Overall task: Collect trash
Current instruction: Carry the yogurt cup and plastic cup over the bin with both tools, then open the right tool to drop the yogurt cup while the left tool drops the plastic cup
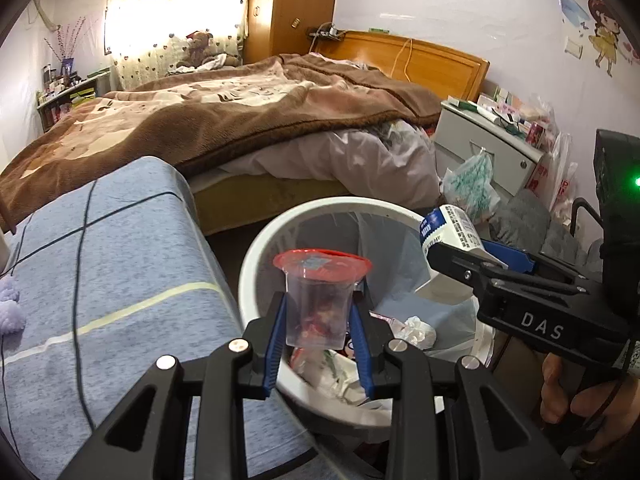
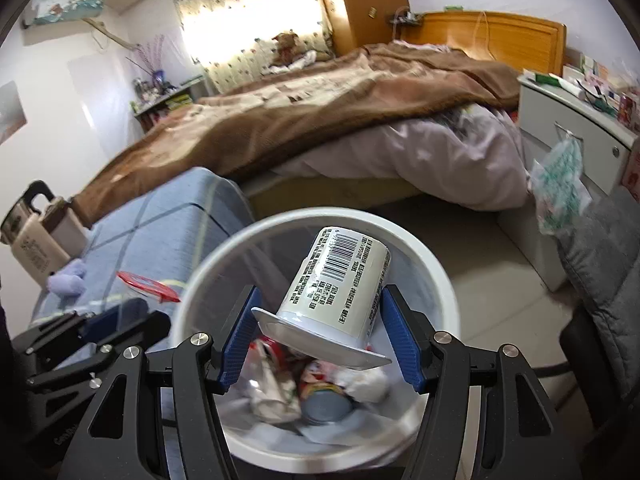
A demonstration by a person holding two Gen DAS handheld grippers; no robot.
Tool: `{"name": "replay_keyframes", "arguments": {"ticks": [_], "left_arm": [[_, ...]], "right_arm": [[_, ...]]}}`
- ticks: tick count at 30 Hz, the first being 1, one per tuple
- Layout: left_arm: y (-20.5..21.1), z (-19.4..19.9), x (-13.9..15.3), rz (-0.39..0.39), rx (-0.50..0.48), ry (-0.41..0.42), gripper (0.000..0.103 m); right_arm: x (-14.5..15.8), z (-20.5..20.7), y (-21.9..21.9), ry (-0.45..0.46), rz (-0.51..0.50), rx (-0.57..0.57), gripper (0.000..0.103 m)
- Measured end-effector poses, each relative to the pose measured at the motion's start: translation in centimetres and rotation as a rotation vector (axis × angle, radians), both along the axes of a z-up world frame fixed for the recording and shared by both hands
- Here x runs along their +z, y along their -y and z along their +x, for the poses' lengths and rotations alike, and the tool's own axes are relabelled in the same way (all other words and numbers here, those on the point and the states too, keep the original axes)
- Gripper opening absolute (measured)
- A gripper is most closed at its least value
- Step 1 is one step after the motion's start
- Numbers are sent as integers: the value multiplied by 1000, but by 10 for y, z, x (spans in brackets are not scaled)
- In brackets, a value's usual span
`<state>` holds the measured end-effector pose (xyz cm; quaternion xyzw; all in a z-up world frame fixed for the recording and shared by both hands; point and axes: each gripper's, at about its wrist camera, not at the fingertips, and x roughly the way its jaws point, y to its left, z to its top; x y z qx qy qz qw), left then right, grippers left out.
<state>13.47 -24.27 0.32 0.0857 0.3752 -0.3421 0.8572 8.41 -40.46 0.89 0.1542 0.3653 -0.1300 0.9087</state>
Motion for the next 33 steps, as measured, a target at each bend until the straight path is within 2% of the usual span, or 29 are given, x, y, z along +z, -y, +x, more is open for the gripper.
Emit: {"name": "replay_keyframes", "arguments": {"ticks": [15,17,18,19,33], "left_arm": [[25,1,-12,21,-27,-43,32],[25,1,-12,21,-26,-43,38],[26,1,-12,21,-26,-42,46],[25,1,-12,18,-26,-40,51],[4,-1,0,-23,3,-26,55]], "right_arm": [[-27,3,26,-99,8,-9,63],[-28,3,26,-95,10,-10,63],[-28,3,27,-94,13,-9,64],[-28,3,27,-94,15,-8,64],[-22,0,21,-71,21,-21,64]]}}
